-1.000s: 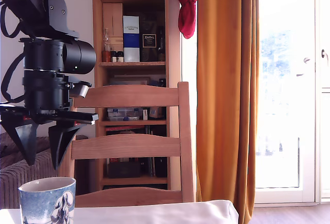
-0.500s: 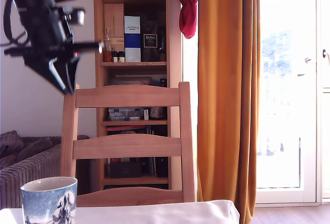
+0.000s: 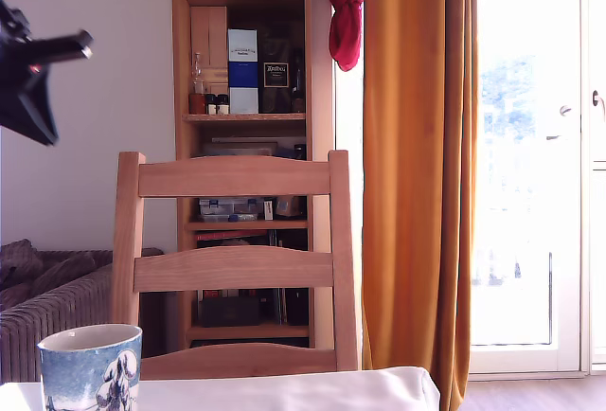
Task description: Pick the grey coffee capsule and place it inside the blue coffee cup
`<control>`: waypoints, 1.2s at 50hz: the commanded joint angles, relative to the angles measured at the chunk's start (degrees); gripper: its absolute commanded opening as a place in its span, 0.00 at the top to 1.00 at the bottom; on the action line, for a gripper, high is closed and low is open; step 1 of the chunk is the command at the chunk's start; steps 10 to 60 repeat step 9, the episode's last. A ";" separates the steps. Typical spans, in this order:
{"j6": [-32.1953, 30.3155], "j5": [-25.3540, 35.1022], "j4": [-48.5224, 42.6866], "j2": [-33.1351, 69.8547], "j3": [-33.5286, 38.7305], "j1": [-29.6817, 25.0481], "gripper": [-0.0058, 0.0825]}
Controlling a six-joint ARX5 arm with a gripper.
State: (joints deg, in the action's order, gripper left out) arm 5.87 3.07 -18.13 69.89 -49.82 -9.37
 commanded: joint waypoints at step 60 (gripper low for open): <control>-0.98 3.39 3.21 -5.73 4.63 6.73 0.93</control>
